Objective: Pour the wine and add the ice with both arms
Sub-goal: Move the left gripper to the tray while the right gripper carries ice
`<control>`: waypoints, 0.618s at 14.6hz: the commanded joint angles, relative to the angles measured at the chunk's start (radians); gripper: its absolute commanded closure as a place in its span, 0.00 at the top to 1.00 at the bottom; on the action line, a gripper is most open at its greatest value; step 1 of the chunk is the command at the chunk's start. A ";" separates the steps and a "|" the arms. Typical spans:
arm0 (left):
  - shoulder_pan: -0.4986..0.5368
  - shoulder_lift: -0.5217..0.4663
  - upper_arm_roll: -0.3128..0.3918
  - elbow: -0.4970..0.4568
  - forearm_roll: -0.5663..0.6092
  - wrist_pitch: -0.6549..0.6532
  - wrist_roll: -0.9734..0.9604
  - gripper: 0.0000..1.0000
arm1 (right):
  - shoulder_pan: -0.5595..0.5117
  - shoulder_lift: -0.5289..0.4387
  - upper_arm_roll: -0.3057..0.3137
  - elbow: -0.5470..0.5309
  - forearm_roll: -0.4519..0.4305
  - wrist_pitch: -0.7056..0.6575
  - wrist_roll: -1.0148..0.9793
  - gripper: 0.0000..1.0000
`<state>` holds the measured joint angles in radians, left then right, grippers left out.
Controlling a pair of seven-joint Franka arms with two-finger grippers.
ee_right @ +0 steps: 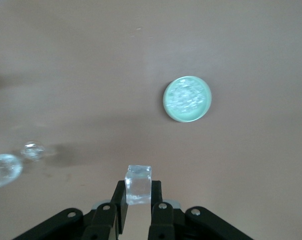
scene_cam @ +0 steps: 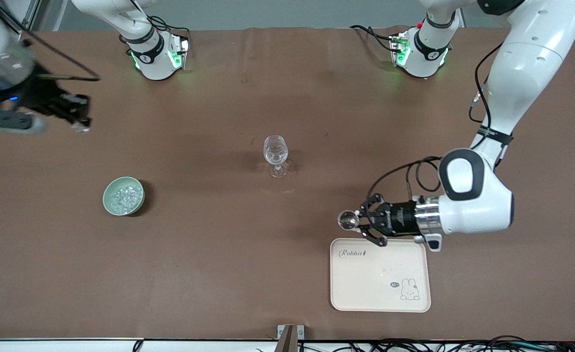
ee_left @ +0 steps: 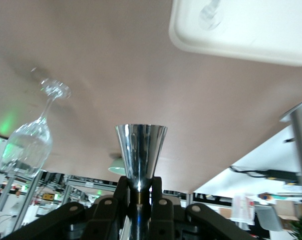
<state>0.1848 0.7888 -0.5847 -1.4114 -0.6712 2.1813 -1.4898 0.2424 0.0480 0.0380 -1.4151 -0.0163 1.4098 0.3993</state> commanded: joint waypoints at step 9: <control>0.140 0.196 -0.003 0.068 -0.091 0.034 0.227 0.01 | 0.489 0.220 -0.010 -0.001 0.082 0.263 0.576 0.00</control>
<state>0.3284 0.9484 -0.5800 -1.3776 -0.7100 2.1896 -1.2873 0.6738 0.2154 0.0422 -1.4239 0.0536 1.6296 0.9213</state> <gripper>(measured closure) 0.784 0.771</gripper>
